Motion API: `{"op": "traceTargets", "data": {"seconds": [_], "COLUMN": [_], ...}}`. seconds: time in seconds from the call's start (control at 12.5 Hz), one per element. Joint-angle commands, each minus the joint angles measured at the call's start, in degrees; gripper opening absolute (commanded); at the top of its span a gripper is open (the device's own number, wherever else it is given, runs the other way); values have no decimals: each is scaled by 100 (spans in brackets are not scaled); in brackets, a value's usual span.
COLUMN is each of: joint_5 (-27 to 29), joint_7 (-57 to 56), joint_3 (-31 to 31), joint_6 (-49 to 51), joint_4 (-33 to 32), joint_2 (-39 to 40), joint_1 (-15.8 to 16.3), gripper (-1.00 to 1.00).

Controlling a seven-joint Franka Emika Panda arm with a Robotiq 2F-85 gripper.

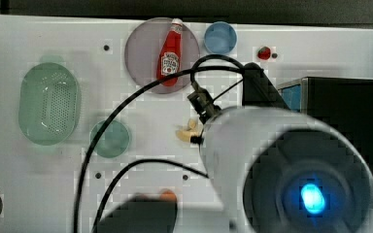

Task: Pick Banana and place it in mug.

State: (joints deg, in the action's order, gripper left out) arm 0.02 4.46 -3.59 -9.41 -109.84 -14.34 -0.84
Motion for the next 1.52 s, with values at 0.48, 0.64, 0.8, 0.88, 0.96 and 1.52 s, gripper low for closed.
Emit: {"op": "traceTargets", "data": {"seconds": [0.48,0.64,0.8,0.88,0.96,1.52], "joint_5": [72,73,73,73,73,80], "joint_7": [-178,-178,-178,-178,-178,-169], "joint_3": [88,88,94,99,101,232], "joint_6": [-2652,-3364,-3949,-4229,-4521,-5934], "joint_4": [-2224,-2585,-2854,-2942,-2996,-3102], "joint_2": [1286,1589,1919,2105,2303,3478], "joint_1": [8,8,10,13,17,23], "gripper": [100,100,100,100,100,100]}}
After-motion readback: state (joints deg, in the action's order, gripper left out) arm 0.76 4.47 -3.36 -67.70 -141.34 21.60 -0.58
